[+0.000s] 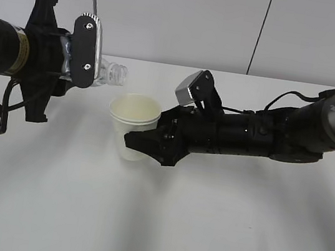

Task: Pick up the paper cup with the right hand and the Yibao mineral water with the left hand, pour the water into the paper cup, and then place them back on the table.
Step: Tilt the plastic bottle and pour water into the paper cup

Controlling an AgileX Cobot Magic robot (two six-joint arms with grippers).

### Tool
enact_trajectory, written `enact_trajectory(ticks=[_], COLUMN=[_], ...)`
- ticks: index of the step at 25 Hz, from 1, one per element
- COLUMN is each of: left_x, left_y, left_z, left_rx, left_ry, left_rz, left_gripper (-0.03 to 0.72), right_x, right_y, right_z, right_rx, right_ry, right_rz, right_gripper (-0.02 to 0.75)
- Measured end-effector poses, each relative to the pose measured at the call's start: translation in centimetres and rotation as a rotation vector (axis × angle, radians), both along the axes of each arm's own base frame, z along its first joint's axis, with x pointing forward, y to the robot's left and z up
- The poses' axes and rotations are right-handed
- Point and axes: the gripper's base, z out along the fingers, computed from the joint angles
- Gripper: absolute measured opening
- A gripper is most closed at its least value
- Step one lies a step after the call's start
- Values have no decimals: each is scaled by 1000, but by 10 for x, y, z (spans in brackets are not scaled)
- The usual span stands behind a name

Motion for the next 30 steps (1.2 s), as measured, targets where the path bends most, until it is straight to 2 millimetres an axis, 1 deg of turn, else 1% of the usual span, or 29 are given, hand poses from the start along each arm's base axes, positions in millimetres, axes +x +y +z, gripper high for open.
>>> enact_trajectory(ticks=[13, 23, 30], left_x=[1, -2, -1], left_y=[2, -8, -8], left_z=[1, 0, -3], left_rx=[44, 115, 137], left_ry=[-20, -47, -47], left_rz=[-9, -33, -27], left_gripper=[323, 323, 323], right_x=[-1, 0, -1], right_y=[0, 2, 2], right_z=[-1, 2, 2], right_rx=[-13, -9, -17], right_ry=[-4, 4, 7], right_rz=[19, 36, 46], right_gripper=[508, 508, 508])
